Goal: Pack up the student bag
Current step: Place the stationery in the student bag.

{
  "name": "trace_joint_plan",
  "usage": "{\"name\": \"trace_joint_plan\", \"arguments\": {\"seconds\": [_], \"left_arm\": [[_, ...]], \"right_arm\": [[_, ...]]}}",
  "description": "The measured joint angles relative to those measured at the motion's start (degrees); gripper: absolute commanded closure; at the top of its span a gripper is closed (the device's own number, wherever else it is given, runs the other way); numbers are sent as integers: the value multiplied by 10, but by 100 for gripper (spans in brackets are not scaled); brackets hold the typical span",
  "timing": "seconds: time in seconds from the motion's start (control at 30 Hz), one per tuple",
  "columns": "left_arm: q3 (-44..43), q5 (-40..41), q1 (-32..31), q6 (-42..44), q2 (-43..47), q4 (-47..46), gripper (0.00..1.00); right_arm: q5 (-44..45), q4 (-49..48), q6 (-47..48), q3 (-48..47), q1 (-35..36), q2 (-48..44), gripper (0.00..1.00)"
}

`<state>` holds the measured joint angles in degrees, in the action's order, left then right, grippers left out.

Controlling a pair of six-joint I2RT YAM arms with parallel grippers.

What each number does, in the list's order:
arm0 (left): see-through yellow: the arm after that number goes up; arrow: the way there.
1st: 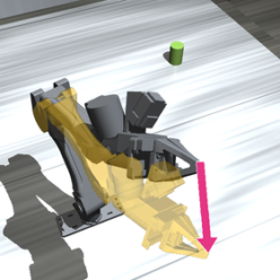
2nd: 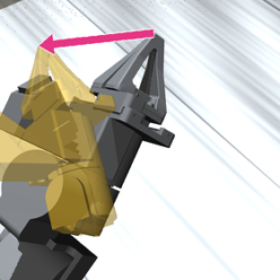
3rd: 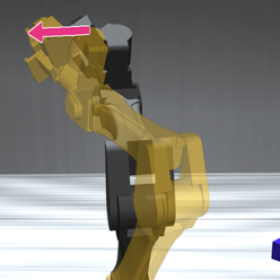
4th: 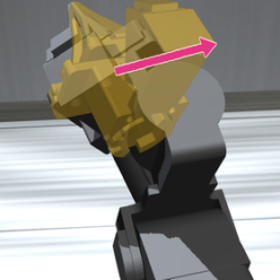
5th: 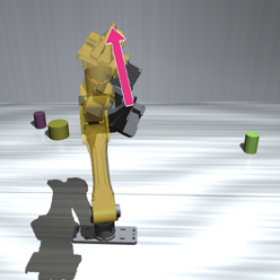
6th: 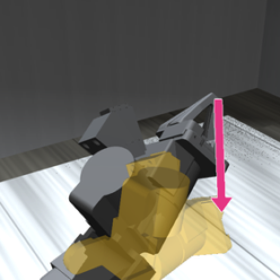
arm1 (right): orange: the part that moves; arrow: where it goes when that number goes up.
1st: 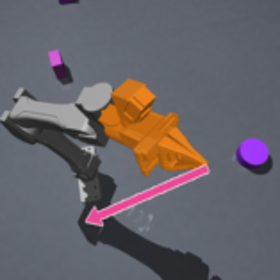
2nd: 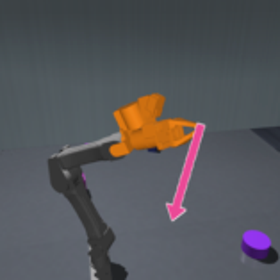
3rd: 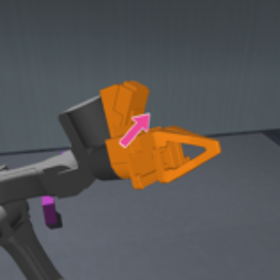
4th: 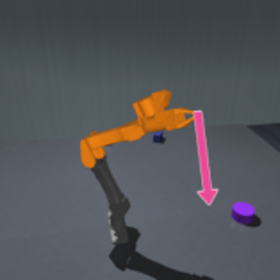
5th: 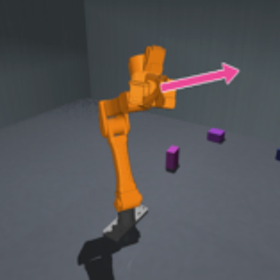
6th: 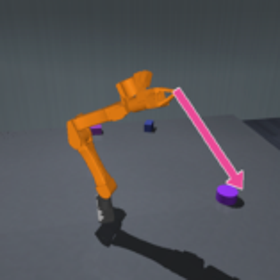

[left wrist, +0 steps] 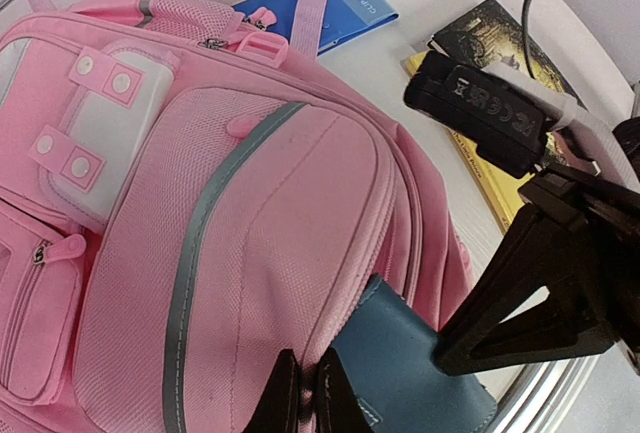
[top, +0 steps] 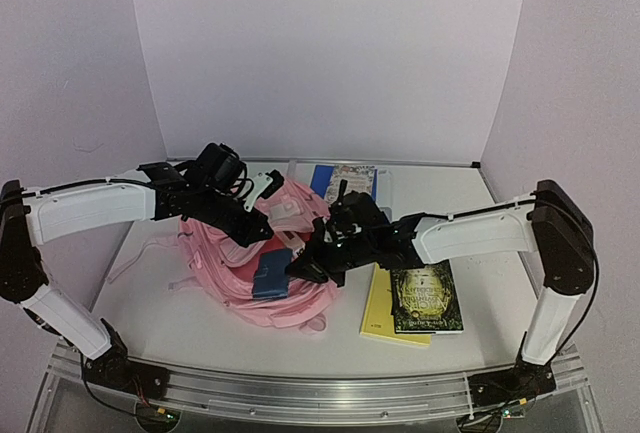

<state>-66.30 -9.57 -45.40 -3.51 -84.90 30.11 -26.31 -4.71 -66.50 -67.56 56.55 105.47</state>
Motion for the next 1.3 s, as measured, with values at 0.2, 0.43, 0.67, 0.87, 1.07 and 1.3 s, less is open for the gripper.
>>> {"name": "trace_joint_plan", "arguments": {"seconds": [0.2, 0.43, 0.67, 0.87, 1.07, 1.3], "left_arm": [[0, -3, 0, 0, 0, 0, 100], [0, -8, -1, 0, 0, 0, 100], [0, -6, -2, 0, 0, 0, 100], [0, -5, -2, 0, 0, 0, 100], [0, -3, -2, 0, 0, -1, 100], [0, -5, -7, 0, 0, 3, 100]], "right_arm": [[38, -21, -4, -47, 0, 45, 100], [79, -28, 27, -109, -1, 108, 100], [89, -27, 50, -134, -1, 138, 100], [91, -28, 60, -146, -1, 154, 85], [100, -27, 73, -143, -1, 155, 57], [105, -16, 78, -59, -1, 78, 45]]}}
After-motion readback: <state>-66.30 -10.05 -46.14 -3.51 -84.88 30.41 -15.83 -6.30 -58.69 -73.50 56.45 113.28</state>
